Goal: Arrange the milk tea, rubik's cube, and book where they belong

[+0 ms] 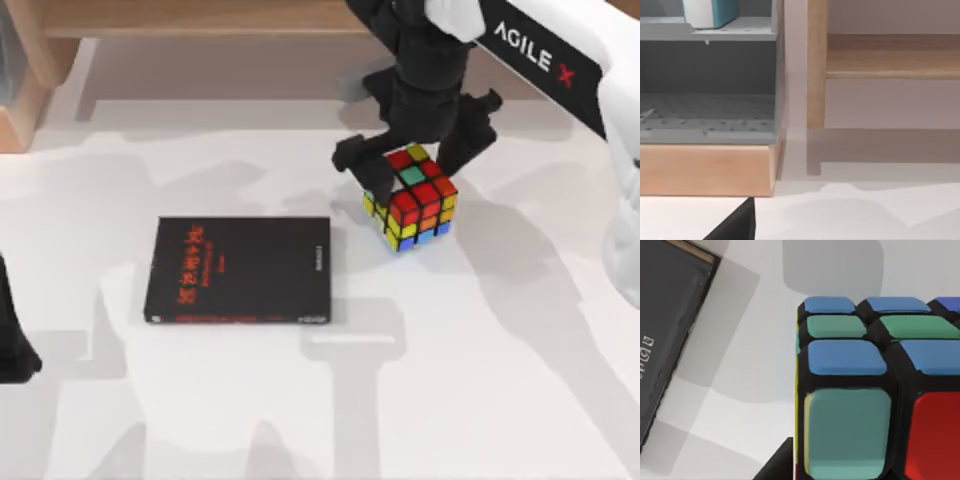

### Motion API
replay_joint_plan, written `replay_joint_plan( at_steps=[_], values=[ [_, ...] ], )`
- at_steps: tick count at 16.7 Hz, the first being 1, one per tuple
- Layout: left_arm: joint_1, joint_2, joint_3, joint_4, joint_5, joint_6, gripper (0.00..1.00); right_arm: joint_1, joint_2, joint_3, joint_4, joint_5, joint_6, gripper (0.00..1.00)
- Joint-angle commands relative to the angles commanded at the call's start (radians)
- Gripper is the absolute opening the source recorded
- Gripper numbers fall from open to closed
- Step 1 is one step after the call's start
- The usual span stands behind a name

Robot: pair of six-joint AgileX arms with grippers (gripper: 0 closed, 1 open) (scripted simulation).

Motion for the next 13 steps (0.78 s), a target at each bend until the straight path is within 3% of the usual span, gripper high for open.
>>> replay_joint_plan(
  at_steps=[6,13],
  values=[
    [0.0,0.0,0.0,0.0,0.0,0.0,1.0,0.022,-0.031,0.222,0.002,0.017,0.08,0.0],
    [0.0,0.0,0.0,0.0,0.0,0.0,1.0,0.05,0.009,0.933,-0.022,0.09,0.157,0.0]
  ],
)
